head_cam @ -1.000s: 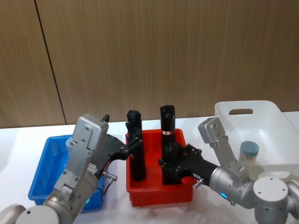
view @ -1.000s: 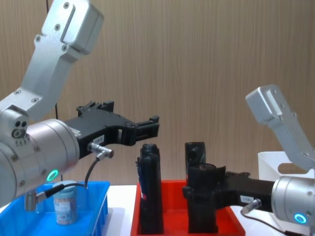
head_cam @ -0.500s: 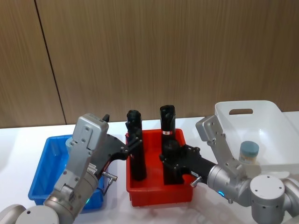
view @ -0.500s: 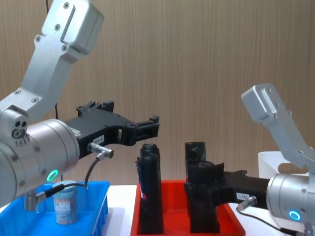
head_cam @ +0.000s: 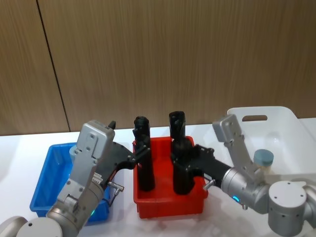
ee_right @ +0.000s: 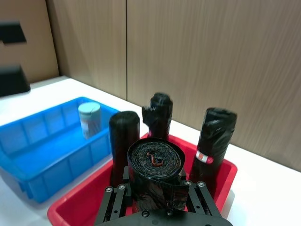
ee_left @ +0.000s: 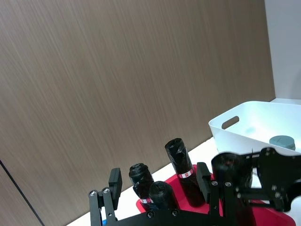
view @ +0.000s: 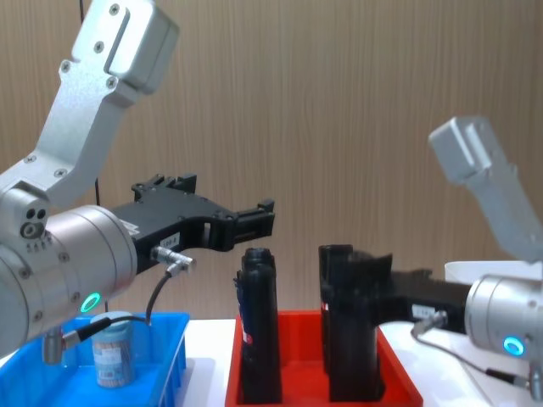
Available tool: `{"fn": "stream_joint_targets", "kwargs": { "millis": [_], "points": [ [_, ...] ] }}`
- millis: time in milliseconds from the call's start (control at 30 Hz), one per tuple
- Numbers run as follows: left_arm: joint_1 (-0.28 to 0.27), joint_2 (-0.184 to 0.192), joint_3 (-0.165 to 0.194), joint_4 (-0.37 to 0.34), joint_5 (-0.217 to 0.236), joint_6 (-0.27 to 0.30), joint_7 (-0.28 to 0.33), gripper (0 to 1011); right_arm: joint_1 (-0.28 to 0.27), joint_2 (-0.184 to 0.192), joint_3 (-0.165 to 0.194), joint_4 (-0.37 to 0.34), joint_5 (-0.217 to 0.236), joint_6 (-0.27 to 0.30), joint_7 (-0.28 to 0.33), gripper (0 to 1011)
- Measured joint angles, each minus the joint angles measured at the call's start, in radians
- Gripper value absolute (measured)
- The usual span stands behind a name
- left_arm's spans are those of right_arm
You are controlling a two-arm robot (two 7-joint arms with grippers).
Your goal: Pick the cotton swabs from the blue box and place them into the white box.
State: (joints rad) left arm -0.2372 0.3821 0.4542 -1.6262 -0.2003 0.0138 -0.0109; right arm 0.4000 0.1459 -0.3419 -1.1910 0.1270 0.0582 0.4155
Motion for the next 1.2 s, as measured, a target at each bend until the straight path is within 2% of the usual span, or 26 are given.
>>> {"fn": "stream_joint_targets", "kwargs": {
  "millis": [300,633,933,1200],
  "points": [
    [0.0,0.0,0.0,0.0,0.0,0.0,0.0,1004,-0.015,0.019,0.023,-0.082,0.04,0.007,-0.039,506],
    [0.0,0.0,0.0,0.0,0.0,0.0,0.0,1004,-0.013,0.05,0.073,-0.169,0.094,0.014,-0.109,506],
    [0.0,0.0,0.0,0.0,0.0,0.0,0.0,1004,0.009,0.079,0.121,-0.204,0.118,0.015,-0.165,506],
    [0.0,0.0,0.0,0.0,0.0,0.0,0.0,1004,0.032,0.096,0.15,-0.189,0.108,0.003,-0.207,506]
  ]
}}
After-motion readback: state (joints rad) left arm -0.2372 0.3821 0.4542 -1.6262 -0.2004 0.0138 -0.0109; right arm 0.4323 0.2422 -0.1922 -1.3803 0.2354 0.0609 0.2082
